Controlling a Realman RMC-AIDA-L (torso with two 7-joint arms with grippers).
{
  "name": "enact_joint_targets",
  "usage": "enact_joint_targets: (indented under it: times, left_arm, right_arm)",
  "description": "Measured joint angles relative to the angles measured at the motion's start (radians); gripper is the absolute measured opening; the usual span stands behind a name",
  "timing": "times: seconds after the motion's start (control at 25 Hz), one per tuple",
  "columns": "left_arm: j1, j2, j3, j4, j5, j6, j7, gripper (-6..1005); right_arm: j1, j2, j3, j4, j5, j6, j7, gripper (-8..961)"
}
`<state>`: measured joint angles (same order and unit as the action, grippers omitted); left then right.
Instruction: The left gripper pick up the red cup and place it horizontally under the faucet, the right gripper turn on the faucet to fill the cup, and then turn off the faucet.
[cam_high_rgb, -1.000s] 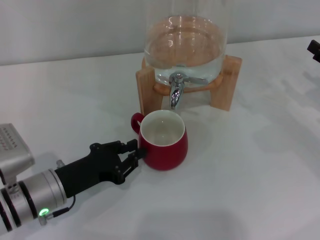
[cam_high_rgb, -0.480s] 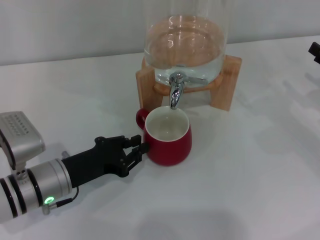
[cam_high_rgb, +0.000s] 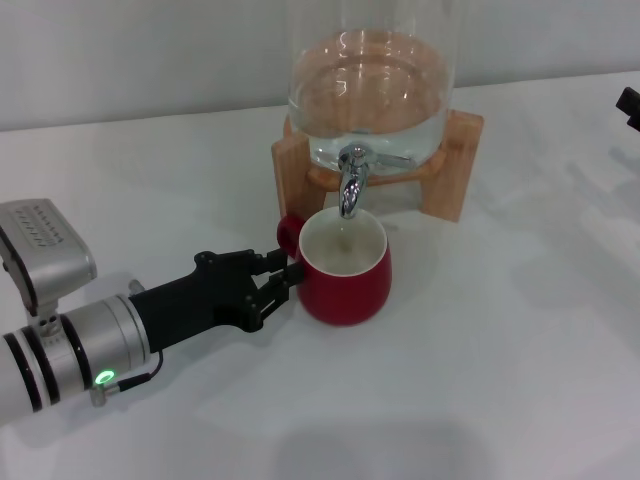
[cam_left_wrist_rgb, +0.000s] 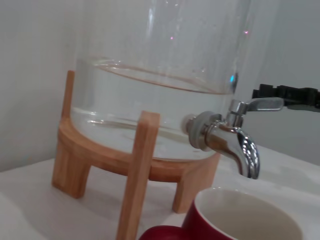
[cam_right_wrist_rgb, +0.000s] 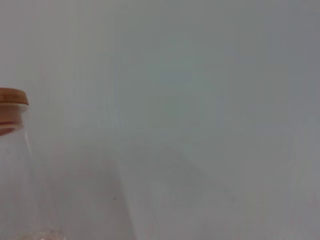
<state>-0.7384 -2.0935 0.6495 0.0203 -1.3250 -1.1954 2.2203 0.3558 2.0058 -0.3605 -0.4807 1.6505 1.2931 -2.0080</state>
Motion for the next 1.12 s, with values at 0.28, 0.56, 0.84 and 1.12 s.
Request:
enact_joint_targets:
  times: [0.28, 0.56, 0.84, 1.12]
  left_arm:
    - [-0.003, 0.001, 0.0, 0.003, -0.018, 0.009, 0.001, 247]
    - [0.003, -0.001, 0.006, -0.008, -0.004, -0.016, 0.005, 247]
    - [0.085, 0.003, 0.005, 0.068, 0.002, -0.118, -0.005, 248]
    - [0.197, 0.006, 0.0, 0.211, -0.032, -0.261, -0.079, 248]
  right_arm:
    - [0.0, -0.001, 0.0, 0.001, 0.0, 0.0, 0.0, 798]
    - [-0.003, -0.001, 0.0, 0.001, 0.0, 0.001, 0.0, 798]
    - [-0.018, -0.004, -0.001, -0.004, 0.0, 0.01, 0.008, 798]
    - [-0.018, -0.004, -0.002, -0.004, 0.0, 0.011, 0.009, 798]
